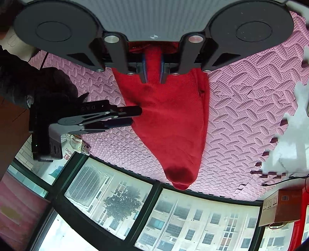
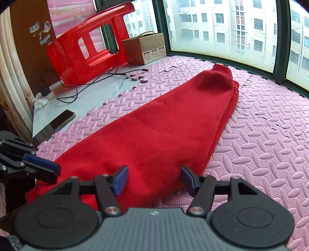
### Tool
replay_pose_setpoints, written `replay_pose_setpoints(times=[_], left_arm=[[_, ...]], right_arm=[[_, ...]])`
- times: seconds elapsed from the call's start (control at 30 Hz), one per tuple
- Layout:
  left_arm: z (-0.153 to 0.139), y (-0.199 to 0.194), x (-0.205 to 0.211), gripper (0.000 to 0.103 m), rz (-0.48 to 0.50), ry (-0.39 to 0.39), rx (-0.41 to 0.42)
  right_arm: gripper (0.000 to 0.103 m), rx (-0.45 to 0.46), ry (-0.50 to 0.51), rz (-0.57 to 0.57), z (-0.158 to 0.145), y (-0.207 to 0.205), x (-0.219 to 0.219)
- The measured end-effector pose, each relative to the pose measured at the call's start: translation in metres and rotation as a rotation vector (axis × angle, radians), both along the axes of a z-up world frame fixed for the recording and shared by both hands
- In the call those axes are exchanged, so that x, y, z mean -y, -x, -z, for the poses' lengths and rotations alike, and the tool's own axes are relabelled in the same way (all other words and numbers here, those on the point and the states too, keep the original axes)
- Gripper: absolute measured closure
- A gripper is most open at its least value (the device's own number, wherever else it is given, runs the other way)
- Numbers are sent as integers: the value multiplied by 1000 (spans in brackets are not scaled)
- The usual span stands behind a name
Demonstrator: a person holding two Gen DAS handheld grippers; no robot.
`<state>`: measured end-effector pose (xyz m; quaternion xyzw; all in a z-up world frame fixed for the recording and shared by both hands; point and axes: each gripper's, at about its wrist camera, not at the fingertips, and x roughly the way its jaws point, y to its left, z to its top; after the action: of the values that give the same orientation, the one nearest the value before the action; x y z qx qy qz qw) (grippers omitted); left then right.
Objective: Fold clothes
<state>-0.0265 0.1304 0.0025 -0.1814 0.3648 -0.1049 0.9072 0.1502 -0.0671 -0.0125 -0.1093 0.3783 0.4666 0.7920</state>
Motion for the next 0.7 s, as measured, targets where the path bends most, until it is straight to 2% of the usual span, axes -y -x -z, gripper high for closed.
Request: replay_pose_setpoints(times=[0.17, 0.23, 0.3, 0.5, 0.7], left_arm=[[0, -12, -2, 86, -18, 14, -27], [0, -17, -3, 80, -26, 19, -38], [0, -18, -3, 69, -38, 19, -48], [0, -19, -4, 68, -88, 17, -76], [-6, -19, -7, 63, -116, 6, -81]], right_arm=[[42, -16, -28, 53, -14, -42, -3], [42, -22, -39, 74, -20, -59, -4], [42, -42, -53, 122, -20, -92, -9], [42, -105, -93, 215, 2, -156, -23], [41, -176, -130, 290, 25, -216, -41]])
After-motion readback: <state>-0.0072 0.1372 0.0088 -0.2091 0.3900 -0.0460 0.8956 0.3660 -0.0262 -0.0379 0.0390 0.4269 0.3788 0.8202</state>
